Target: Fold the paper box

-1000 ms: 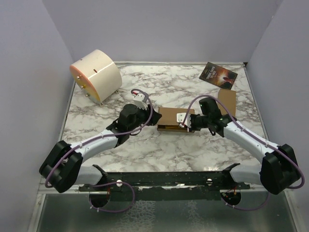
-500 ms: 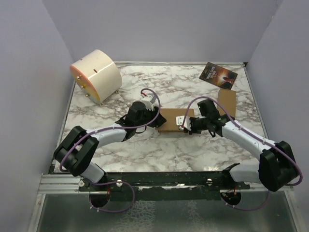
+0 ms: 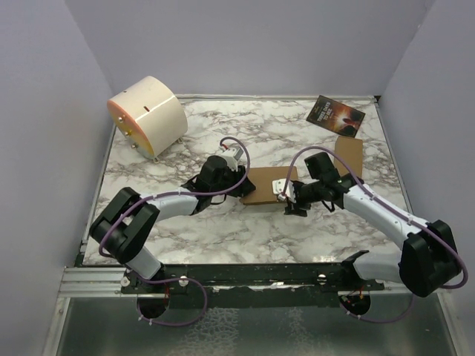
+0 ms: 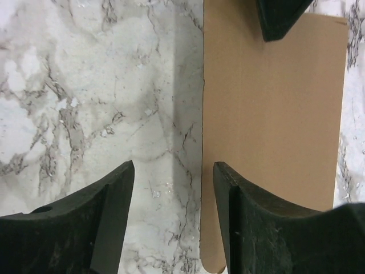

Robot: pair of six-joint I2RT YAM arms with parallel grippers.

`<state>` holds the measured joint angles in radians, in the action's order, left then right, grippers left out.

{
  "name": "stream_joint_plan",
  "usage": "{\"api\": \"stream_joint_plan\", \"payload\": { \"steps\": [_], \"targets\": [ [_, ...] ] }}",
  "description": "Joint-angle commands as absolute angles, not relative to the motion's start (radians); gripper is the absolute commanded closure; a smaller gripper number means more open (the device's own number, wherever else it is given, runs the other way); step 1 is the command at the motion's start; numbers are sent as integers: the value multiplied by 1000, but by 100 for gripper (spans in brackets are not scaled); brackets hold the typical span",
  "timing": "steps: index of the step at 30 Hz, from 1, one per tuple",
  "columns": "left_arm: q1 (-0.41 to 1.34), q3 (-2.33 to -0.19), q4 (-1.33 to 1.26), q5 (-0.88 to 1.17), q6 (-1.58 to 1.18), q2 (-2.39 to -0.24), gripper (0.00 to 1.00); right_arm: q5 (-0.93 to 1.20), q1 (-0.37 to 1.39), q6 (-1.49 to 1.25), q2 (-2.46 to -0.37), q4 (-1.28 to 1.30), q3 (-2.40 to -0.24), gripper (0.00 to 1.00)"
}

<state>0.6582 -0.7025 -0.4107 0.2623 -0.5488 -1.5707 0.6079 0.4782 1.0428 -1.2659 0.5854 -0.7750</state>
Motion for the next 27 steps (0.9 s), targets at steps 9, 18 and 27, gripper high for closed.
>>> {"api": "stream_joint_plan", "payload": {
  "steps": [9, 18, 27],
  "targets": [
    [655, -713, -348, 267, -521, -1606, 66, 773, 482, 777, -1245, 583, -931, 42],
    [651, -709, -338, 276, -519, -1626, 69, 750, 320, 544, -1342, 490, -931, 78],
    [643, -737, -317, 289, -520, -1594, 68, 651, 262, 534, -1419, 500, -925, 85]
  ]
}}
